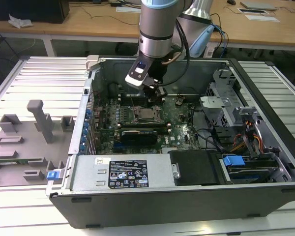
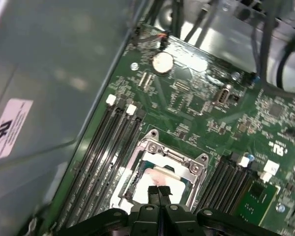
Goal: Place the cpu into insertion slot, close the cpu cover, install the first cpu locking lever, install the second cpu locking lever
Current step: 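Close the cpu cover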
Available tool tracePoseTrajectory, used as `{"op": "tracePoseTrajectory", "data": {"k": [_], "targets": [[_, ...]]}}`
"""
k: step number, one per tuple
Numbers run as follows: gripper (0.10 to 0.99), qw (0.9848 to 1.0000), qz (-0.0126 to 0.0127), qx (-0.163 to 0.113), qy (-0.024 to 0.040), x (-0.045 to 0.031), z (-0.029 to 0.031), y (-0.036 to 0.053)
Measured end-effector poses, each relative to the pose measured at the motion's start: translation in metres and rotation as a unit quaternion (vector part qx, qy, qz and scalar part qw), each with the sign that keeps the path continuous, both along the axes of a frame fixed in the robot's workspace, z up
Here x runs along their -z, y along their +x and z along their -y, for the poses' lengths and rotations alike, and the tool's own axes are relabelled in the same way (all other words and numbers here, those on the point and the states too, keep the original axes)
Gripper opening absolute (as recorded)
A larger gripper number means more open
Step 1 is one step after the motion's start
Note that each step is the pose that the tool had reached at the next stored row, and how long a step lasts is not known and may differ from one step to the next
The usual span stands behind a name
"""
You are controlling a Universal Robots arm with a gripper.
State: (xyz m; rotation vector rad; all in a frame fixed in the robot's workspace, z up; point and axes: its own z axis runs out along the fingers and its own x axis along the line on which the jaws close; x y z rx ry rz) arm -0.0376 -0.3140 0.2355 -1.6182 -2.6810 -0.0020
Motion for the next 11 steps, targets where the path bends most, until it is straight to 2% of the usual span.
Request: {"op": "tracePoseTrajectory", "data": {"k": [2,4,6,10,11], "targets": [[0.106,0.9997,0.0,-0.025,-0.0001,0.0,0.0,0.0],[0.106,0.9983,0.0,-0.058,-0.0003,0.0,0.0,0.0],[0.106,0.9958,0.0,-0.092,-0.0004,0.0,0.0,0.0],[0.106,0.9908,0.0,-0.135,-0.0012,0.0,0.0,0.0],[0.106,0.9881,-0.0001,-0.154,-0.0017,0.0,0.0,0.0]]}}
